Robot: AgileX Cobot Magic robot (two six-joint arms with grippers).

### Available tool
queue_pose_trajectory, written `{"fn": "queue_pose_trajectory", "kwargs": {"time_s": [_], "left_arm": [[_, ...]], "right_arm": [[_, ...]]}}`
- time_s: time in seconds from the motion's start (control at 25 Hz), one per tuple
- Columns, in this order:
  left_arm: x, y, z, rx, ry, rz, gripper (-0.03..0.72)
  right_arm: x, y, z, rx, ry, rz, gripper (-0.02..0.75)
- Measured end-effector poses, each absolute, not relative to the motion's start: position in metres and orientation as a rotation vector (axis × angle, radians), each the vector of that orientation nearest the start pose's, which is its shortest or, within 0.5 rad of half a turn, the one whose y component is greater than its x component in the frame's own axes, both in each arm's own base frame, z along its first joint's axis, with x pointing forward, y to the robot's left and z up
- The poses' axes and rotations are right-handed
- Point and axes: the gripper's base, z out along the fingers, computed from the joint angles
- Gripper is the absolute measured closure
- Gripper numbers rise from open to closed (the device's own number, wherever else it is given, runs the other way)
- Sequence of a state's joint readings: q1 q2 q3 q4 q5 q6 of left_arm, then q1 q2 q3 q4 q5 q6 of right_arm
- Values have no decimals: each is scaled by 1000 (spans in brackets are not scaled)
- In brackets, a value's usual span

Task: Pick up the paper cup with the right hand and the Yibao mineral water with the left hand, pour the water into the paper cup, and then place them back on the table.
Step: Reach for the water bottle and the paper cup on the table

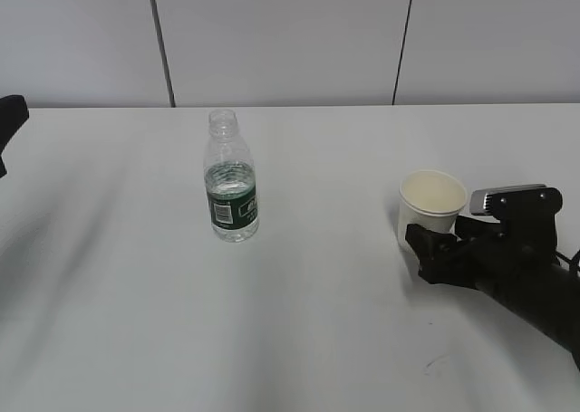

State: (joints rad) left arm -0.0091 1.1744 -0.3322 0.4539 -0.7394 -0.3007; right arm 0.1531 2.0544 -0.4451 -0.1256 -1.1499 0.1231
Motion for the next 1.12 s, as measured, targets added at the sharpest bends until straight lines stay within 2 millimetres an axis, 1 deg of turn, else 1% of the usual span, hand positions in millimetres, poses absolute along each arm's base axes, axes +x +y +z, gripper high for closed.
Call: {"fn": "queue_pose_trajectory", "kwargs": {"time_s": [0.4,0.96,1.12], "left_arm": [[211,-29,237,273,1617,-218,220],[211,-29,237,273,1617,-218,220],[211,-29,237,273,1617,-218,220]], "right_arm": [[289,56,69,-160,1932,263,130],[300,59,73,-181,1895,276,130],[302,60,68,-186,1904,279,130]]}}
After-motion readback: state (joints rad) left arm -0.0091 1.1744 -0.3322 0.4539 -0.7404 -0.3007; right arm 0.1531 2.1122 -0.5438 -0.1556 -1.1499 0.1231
